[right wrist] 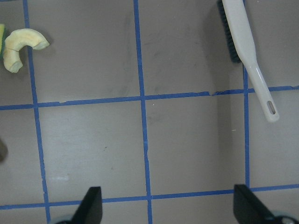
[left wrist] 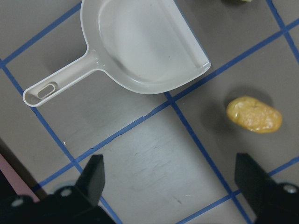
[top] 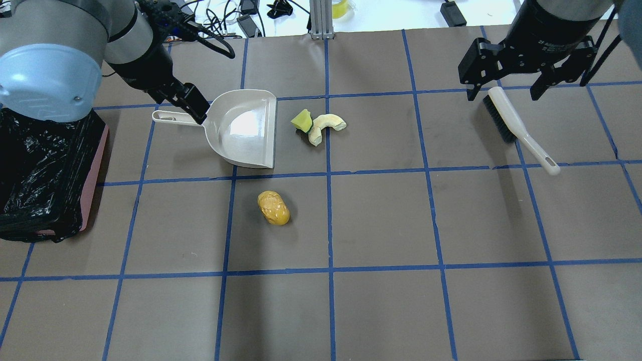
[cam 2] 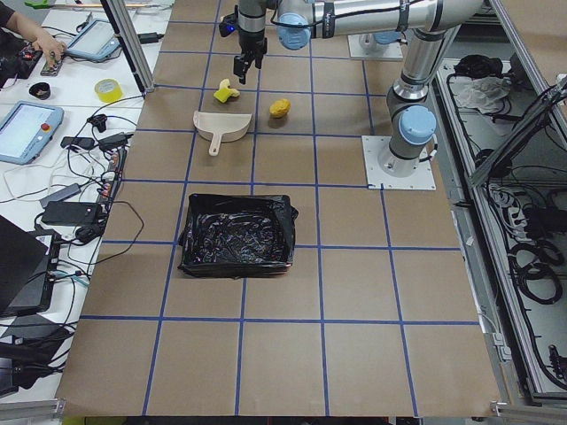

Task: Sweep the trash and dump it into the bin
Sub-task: 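Grasp the white dustpan handle with the left gripper while the right grasps the brush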

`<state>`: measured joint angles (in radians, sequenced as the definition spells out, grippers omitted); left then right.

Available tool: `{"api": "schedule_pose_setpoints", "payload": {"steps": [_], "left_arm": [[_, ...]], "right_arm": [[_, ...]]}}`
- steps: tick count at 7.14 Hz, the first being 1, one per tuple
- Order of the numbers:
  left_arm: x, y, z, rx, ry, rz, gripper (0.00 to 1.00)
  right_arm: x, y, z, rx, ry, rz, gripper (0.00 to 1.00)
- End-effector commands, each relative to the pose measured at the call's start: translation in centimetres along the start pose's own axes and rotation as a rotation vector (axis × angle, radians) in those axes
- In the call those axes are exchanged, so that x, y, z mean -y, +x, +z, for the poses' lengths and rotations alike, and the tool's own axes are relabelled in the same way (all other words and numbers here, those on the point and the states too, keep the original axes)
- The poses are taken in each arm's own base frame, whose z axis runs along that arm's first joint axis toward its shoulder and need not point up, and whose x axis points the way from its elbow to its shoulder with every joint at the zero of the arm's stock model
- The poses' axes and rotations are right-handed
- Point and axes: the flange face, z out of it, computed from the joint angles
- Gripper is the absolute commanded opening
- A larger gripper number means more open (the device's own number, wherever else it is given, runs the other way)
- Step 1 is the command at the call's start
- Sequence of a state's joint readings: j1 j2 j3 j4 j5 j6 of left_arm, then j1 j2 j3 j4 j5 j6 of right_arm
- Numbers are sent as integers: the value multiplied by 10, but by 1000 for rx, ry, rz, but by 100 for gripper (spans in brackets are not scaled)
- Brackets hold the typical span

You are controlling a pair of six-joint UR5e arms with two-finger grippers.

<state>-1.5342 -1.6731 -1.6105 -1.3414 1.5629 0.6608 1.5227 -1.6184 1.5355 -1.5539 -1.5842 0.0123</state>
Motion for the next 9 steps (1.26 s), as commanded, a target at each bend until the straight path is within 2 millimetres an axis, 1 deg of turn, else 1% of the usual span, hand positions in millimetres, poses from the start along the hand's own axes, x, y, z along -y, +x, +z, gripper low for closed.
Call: {"api": "schedule_pose_setpoints", "payload": {"steps": [1, 2, 4, 5, 6, 7, 8, 9], "left_arm": [[0, -39, 34, -25, -21, 257, 100], [-2, -55, 49, -43, -25, 401, 100], [-8, -94, 71, -58, -30, 729, 100], [-2, -110, 89, -29, -14, 884, 100], [3, -118, 108, -39, -16, 915, 100], [10, -128, 125, -58, -21, 968, 100], [15, -135, 138, -73, -26, 976, 100], [19, -143, 145, -55, -28, 975, 100]], "right_arm": [[0, 0, 0, 1, 0, -1, 100], [0, 0, 0, 0, 0, 1, 100], [0, -1, 0, 0, 2, -2, 100], [2, 0, 2, -2, -1, -1, 100], [6, 4, 6, -1, -6, 13, 100], [21, 16, 22, 12, -26, 51, 100], [52, 43, 65, 15, -98, 28, 100], [74, 65, 93, 1, -87, -108, 100]]}}
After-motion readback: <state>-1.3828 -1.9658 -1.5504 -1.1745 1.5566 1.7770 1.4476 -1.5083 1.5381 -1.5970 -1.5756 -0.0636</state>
